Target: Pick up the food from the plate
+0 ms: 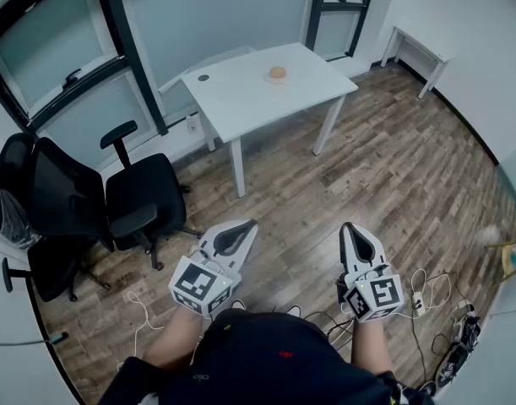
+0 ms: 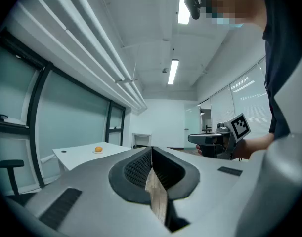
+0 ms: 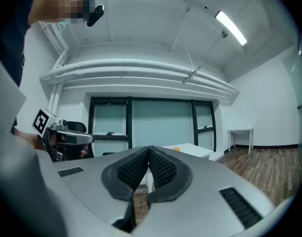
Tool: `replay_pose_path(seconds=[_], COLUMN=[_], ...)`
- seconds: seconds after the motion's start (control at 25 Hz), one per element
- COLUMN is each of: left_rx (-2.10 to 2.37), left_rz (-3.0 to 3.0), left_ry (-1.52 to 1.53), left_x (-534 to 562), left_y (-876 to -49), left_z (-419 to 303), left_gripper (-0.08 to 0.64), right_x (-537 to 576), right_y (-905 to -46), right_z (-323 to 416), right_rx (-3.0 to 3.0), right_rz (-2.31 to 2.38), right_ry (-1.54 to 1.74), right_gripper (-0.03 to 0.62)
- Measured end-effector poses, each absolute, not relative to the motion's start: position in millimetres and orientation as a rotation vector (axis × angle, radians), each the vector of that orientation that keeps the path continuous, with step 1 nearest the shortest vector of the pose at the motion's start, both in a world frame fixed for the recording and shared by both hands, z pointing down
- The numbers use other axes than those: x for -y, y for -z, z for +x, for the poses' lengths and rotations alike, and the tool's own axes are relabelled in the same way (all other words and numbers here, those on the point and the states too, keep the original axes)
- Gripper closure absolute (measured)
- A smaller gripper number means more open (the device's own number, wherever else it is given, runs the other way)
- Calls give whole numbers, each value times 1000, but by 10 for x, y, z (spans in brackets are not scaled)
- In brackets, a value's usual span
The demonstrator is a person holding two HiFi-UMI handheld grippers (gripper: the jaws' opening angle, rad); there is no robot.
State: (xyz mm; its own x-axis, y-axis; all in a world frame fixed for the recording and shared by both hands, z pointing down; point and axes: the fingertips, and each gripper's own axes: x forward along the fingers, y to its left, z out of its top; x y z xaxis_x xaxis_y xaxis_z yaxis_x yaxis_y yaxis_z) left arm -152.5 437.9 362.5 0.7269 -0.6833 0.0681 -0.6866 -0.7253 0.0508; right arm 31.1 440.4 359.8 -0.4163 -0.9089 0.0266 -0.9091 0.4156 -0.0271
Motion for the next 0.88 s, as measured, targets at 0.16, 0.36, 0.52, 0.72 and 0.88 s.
replay_pose_path(seconds=[0.16,0.36,0.52,0.72,0.88], left_rx=[1146,1161,1169,1199,1216], left_rz=[2841,2839,2836,2807,2785], left_ry=[-80,-78,-96,-107,-129], left_x=[-4361,-4344,-4348,-4350,-4357], left_y=[-3637,-3603,-3616,-3665,-3739], left_z=[-1458,-1340,-1262,-1062,-793], left_gripper=[537,537,537,537,537], right_x=[-4361,-4315,-4298,-4296,-4303], right_y=[-3603,-3586,-3556,-3668,-3794], right_z=[386,490,545,684,988], right_rx=[2633,2657,2694,2712,2736], right_rz=[1677,1661,1648,1565,1536], right_ry=[-63,-56,-53,-63,-90], right_gripper=[569,569,569,569,569])
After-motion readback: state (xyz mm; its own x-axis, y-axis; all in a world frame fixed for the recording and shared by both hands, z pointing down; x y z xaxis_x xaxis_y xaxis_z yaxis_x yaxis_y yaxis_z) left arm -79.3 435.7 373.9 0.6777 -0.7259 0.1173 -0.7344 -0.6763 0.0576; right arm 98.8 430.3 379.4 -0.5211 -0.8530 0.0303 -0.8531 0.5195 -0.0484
